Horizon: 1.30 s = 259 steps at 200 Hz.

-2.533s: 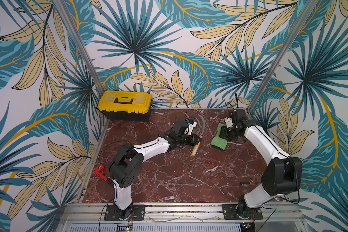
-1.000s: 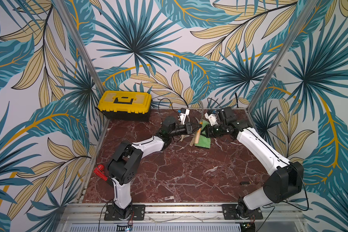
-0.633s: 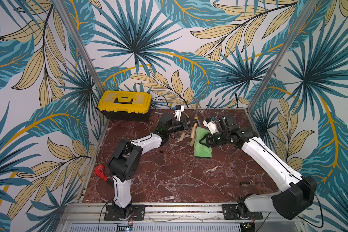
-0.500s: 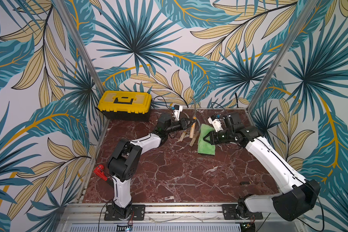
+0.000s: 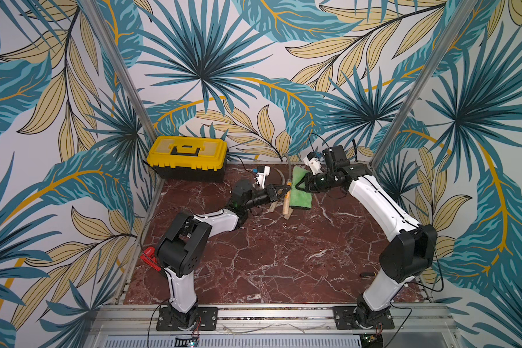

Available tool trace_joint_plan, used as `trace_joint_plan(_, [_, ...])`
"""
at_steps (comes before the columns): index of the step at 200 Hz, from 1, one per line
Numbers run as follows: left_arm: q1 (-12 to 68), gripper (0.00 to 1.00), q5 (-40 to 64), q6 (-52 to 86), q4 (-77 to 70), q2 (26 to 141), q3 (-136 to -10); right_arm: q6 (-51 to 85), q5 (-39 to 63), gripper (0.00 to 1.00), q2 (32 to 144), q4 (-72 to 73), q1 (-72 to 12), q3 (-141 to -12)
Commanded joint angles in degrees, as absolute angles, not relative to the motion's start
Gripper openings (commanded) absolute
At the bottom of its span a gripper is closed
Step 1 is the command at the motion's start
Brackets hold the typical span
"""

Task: Wipe small sickles with rags
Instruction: Wipe the small sickle.

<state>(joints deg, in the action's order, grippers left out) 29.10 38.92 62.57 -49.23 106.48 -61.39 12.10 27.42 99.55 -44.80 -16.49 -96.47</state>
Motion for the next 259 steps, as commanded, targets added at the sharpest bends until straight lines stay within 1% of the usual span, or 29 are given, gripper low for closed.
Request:
trace_joint_plan(1, [29.2, 0.0, 39.9, 64.6, -54.7, 107.6, -63.5, 10.3, 32.4, 0.06, 97.5, -44.1, -18.6, -96.0])
trace_joint_plan(45, [29.1, 0.0, 40.4, 66.8, -56.3, 111.9, -67.8, 11.5, 33.6, 0.06, 91.5, -39.9, -21.3, -86.8])
trace_joint_plan(84, [29.0, 0.0, 40.3, 69.8, -59.4, 114.5, -70.8, 12.7, 33.5, 0.06, 88.8, -38.3, -23.8, -78.6])
trace_joint_plan(116, [28.6, 0.0, 40.7, 70.8, -60.4, 113.6, -70.0, 13.8, 28.3, 0.06, 83.0, -38.3, -22.4, -74.0])
trace_joint_plan(139, [28.5, 0.0, 41.0, 70.7, -60.8, 112.1, -67.8, 15.0, 28.4, 0.06, 82.1, -38.9, -17.4, -76.3])
trace_joint_plan(159, [28.7, 0.0, 40.9, 71.7, -63.0, 110.8, -65.0, 15.2, 29.7, 0.06, 84.6, -38.8, -14.5, -81.8])
trace_joint_plan(191, [28.8, 0.0, 40.5, 73.1, -66.1, 110.0, -61.5, 13.5, 33.2, 0.06, 93.4, -42.2, -14.1, -94.6])
trace_joint_plan(207, [28.8, 0.0, 40.4, 73.3, -66.6, 110.2, -61.4, 13.0, 36.3, 0.06, 98.1, -45.2, -14.2, -100.0])
trace_joint_plan(215, [28.9, 0.0, 40.4, 73.4, -66.7, 110.4, -61.7, 12.2, 36.2, 0.06, 99.9, -46.8, -14.7, -101.8])
trace_joint_plan(233, [28.8, 0.0, 40.3, 73.6, -66.9, 110.8, -62.8, 9.6, 34.1, 0.06, 101.7, -50.4, -16.5, -103.1])
trace_joint_plan(259, [28.7, 0.0, 40.4, 73.9, -67.0, 111.5, -64.8, 10.3, 33.3, 0.06, 100.6, -49.3, -17.2, -97.8])
